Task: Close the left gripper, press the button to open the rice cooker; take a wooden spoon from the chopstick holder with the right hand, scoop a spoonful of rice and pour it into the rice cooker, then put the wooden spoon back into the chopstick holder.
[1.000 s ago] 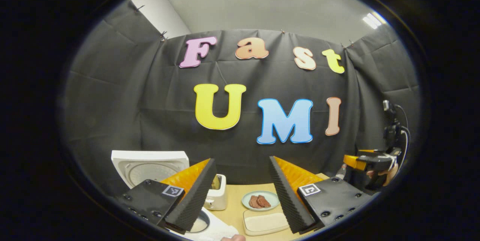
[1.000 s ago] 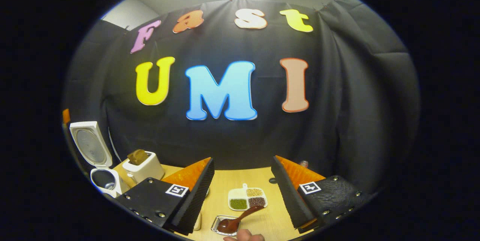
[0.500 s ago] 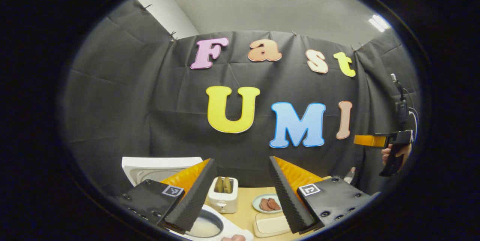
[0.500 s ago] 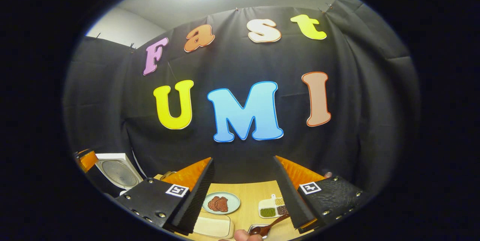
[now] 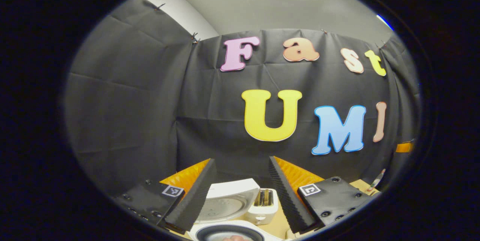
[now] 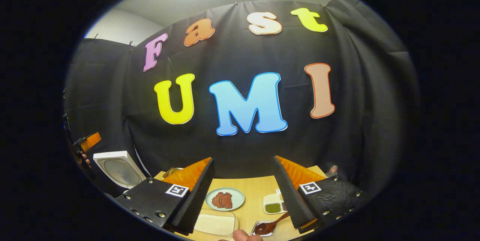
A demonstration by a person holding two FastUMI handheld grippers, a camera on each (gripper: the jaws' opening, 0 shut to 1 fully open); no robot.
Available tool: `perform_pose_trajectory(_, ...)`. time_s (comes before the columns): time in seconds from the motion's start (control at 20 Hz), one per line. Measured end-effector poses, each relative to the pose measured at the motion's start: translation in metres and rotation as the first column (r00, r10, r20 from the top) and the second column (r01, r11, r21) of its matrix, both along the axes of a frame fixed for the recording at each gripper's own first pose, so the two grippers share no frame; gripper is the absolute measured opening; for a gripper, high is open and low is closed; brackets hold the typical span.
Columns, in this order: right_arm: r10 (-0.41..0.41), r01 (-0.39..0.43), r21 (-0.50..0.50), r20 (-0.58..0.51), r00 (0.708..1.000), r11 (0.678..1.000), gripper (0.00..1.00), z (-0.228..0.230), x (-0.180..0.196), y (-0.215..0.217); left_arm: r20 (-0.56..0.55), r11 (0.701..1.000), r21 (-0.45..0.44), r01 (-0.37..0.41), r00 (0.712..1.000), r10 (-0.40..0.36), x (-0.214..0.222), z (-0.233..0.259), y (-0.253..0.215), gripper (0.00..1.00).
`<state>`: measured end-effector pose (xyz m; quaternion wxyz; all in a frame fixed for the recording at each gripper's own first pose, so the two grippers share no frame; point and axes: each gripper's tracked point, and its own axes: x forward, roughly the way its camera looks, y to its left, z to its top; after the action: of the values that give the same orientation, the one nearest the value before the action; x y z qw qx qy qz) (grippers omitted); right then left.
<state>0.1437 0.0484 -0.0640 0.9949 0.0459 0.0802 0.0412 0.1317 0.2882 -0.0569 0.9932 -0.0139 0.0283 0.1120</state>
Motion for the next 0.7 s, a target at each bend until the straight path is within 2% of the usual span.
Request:
perform_pose_trajectory(0.2, -0.003, 0.003, -0.001, -0.022, 1.0, 1.0, 0.92, -0.009, 0.003, 0.002, -0.037, 0.998, -0.02, -0.051, 0.998, 0.051, 0.028, -0.019, 0.038, 0.98)
perform_pose_trajectory(0.45, 0.004, -0.005, -0.011, -0.04, 0.999, 1.0, 0.92, -0.015, 0.009, 0.007, -0.084, 0.997, -0.002, -0.083, 0.993, 0.083, 0.058, -0.042, 0.066, 0.96)
perform_pose_trajectory(0.7, 0.016, -0.016, -0.004, -0.058, 0.998, 1.0, 0.92, -0.02, 0.012, 0.013, -0.183, 0.986, -0.07, -0.152, 0.973, 0.137, 0.071, -0.083, 0.092, 0.95)
